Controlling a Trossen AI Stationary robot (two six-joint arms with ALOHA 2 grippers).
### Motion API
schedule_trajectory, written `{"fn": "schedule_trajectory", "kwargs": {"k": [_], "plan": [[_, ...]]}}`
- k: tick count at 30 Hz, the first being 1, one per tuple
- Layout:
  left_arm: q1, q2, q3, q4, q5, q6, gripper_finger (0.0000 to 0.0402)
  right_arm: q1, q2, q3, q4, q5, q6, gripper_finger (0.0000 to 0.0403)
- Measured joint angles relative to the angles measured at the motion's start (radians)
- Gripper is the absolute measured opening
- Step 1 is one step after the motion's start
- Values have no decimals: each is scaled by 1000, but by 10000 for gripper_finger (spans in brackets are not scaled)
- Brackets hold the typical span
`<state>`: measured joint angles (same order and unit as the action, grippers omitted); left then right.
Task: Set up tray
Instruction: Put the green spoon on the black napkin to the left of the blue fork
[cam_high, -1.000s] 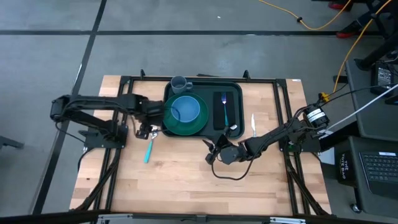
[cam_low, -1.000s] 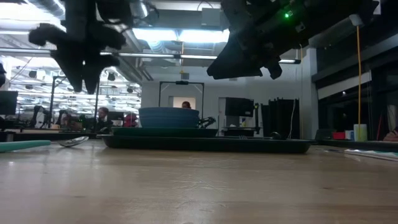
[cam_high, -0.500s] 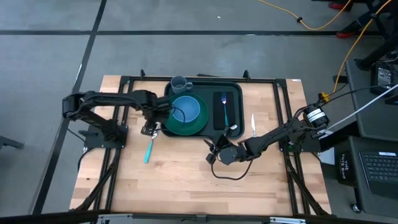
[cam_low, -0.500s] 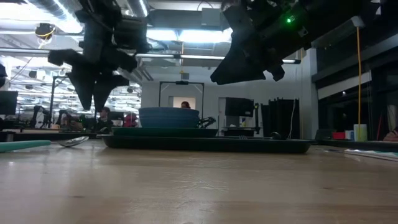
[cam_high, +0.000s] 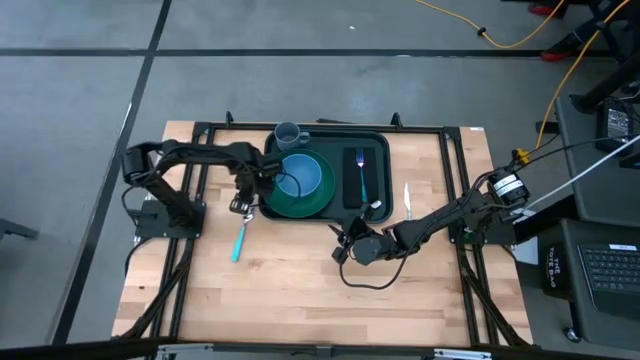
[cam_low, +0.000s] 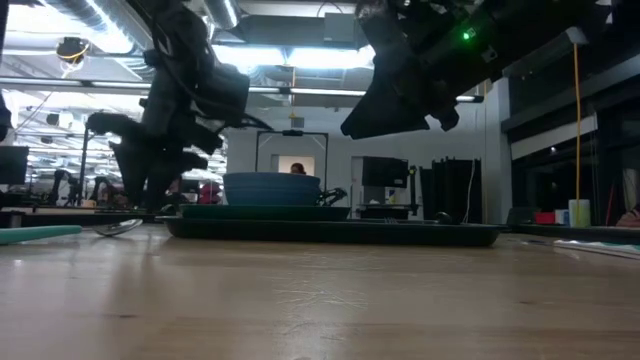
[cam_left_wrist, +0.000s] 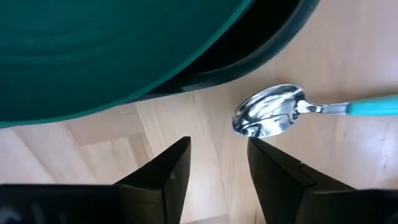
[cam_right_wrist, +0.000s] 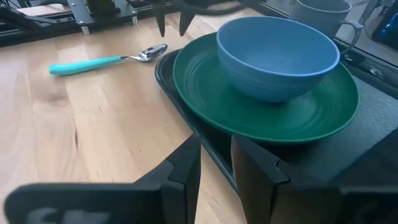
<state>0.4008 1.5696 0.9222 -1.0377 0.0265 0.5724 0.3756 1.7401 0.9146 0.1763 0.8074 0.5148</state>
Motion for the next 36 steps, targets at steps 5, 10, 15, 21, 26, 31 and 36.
{"fn": "schedule_trajectory", "kwargs": {"k": [5,10,15,21,26,31,36], "plan": [[3,58,0,14,1,5,155,0,0,0,-16,0,0,94],[1,93,0,30,30,25,155,0,0,0,-27,1,3,94],[1,112,0,35,55,25,155,0,0,0,-29,2,4,94],[1,116,-35,64,55,26,155,0,0,0,-31,2,4,94],[1,110,-59,78,55,27,155,0,0,0,-32,3,5,94],[1,98,-62,83,55,34,155,0,0,0,-32,3,5,94],[1,85,-66,82,55,42,150,0,0,0,-32,3,5,94]]}}
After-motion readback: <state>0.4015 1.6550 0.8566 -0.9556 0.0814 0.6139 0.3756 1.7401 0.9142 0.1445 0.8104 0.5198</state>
